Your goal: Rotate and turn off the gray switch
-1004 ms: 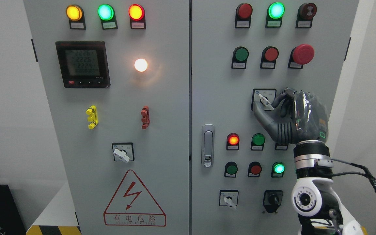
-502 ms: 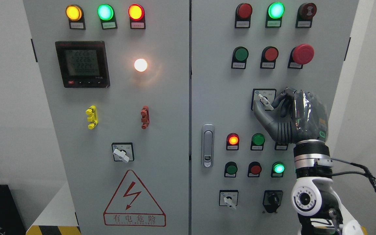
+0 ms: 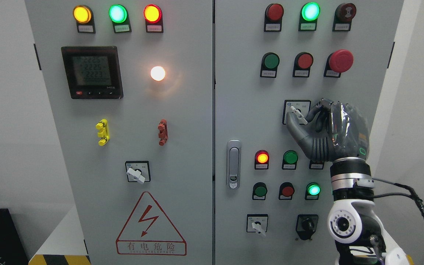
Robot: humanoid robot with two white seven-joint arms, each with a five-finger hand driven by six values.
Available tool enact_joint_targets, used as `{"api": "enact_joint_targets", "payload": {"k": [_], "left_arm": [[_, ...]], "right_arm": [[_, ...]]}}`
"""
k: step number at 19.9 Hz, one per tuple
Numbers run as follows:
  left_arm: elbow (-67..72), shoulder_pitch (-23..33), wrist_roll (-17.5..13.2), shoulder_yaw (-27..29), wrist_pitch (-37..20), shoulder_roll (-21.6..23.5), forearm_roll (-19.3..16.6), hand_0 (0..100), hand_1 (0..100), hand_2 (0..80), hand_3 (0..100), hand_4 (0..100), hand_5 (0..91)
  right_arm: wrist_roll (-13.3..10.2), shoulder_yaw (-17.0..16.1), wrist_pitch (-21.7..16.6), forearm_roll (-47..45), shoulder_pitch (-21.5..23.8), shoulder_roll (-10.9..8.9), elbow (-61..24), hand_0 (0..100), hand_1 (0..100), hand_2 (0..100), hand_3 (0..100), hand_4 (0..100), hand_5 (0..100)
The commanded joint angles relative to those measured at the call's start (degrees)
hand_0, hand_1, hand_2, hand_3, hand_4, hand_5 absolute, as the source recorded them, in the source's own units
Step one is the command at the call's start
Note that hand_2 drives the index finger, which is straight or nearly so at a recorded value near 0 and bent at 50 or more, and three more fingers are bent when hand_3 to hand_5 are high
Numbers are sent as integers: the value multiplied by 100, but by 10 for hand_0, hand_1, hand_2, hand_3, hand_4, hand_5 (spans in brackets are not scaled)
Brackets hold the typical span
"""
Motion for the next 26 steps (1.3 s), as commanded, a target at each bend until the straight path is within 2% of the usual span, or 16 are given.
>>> {"api": "enact_joint_targets", "payload": {"k": [1, 26], "left_arm": [[-141, -53, -5, 44, -3, -3, 114, 120, 389, 0, 0, 0, 0], [-141, -53, -5, 44, -3, 5, 114, 120, 389, 0, 0, 0, 0]], "right_arm": [[-29, 68, -9, 0, -36, 1, -6, 315, 393, 693, 953, 954, 1000], [-55, 103, -9, 0, -27, 53, -15, 456, 402, 736, 995, 971, 1000]]}}
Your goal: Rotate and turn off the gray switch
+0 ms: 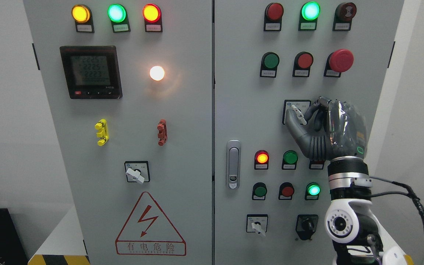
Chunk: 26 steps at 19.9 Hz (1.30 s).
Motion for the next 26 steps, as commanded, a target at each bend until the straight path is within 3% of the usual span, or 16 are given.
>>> {"api": "enact_joint_targets", "payload": {"k": [1, 17, 26], "left_arm": [[-141, -53, -5, 44, -3, -3, 114, 120, 389, 0, 0, 0, 0], [-141, -53, -5, 44, 5, -3, 114, 120, 389, 0, 0, 0, 0], [-141, -53, -5, 44, -3, -3, 114, 120, 389, 0, 0, 0, 0]], "right_arm": [[-7, 19, -2, 0, -6, 34, -5, 461, 401, 738, 996, 971, 1000], [-16, 10, -2, 0, 3, 51, -5, 527, 382, 761, 1000, 980, 1000], [-16, 19, -37, 0, 3, 42, -49, 407, 353, 749, 1000, 981, 1000]]}}
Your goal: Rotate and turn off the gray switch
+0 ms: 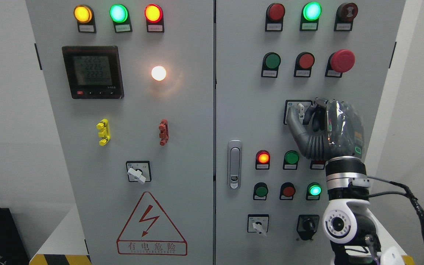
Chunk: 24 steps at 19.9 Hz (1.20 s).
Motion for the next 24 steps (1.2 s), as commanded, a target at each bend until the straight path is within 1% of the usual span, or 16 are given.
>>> {"api": "enact_joint_targets", "payload": {"k": [1, 7, 18, 21, 24], "left_arm": [[-141, -53, -5, 44, -36, -2, 114, 120, 389, 0, 0, 0, 0], [-141, -53, -5, 44, -36, 7, 114, 120, 389, 0, 0, 0, 0], [-141, -53, -5, 44, -36, -2, 114, 120, 389, 0, 0, 0, 0], [-141, -53, -5, 44, -36, -2, 114, 120, 389, 0, 0, 0, 0], [-141, -53, -5, 44, -36, -2, 114, 120, 389, 0, 0, 0, 0]], "right_arm": [[-3, 6, -32, 1, 3, 2, -35, 394, 355, 746, 1000, 980, 1000], [-3, 6, -49, -8, 12, 2, -96, 359, 350, 737, 1000, 974, 1000], [-21, 6, -76, -8, 30, -7, -140, 340, 352, 738, 997, 973, 1000], [-117, 6, -84, -8, 56, -16, -193, 341, 338, 738, 997, 973, 1000], [-126, -3, -84, -8, 56, -16, -210, 337, 338, 738, 996, 971, 1000]]}}
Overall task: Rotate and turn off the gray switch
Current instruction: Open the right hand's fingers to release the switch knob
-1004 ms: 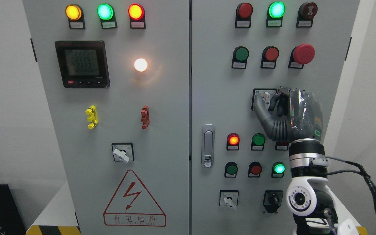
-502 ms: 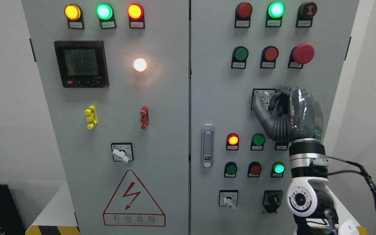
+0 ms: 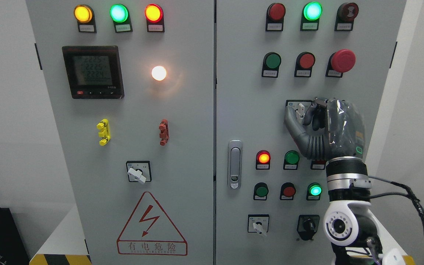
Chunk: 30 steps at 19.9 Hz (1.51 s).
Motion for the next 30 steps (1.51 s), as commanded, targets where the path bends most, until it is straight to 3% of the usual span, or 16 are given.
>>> {"api": "enact_joint_targets", "payload": {"k": [1, 8, 13, 16, 19, 23, 24, 27, 30], "left_arm": [[-141, -53, -5, 44, -4, 7, 114, 120, 389, 0, 0, 0, 0], [-141, -53, -5, 44, -4, -2, 114, 120, 389, 0, 0, 0, 0], [-141, -53, -5, 44, 5, -2, 114, 120, 389, 0, 0, 0, 0], [-141, -53, -5, 44, -4, 7, 114, 120, 389, 0, 0, 0, 0], [-141, -53, -5, 44, -4, -2, 114, 120, 389, 0, 0, 0, 0], [-141, -53, -5, 44, -4, -2, 114, 120, 389, 0, 0, 0, 0], [-141, -53, -5, 44, -4, -2, 114, 120, 389, 0, 0, 0, 0], [-141, -53, 3, 44, -4, 7, 114, 120, 389, 0, 0, 0, 0], [-141, -53, -5, 44, -4, -2, 114, 120, 389, 0, 0, 0, 0]], "right_arm": [[-22, -8, -3, -2, 15, -11, -87, 336, 339, 738, 996, 971, 1000], [-48, -8, -29, -2, 146, -72, -350, 324, 345, 741, 994, 969, 1000], [-452, -114, -600, -2, 480, -133, -631, 319, 339, 682, 994, 955, 1000], [-558, -123, -767, -29, 699, -423, -974, 318, 334, 603, 937, 923, 965], [-680, -289, -1310, -55, 1007, -617, -1151, 312, 336, 499, 844, 787, 815], [-821, -570, -2532, -90, 1464, -801, -1177, 299, 327, 435, 591, 464, 462], [-795, -597, -2656, -90, 1543, -828, -1186, 300, 316, 362, 460, 321, 305], [-664, -597, -2754, -99, 1719, -1012, -1239, 304, 291, 250, 305, 166, 135], [-523, -624, -2798, -117, 1869, -1267, -1256, 310, 263, 161, 210, 88, 42]]}}
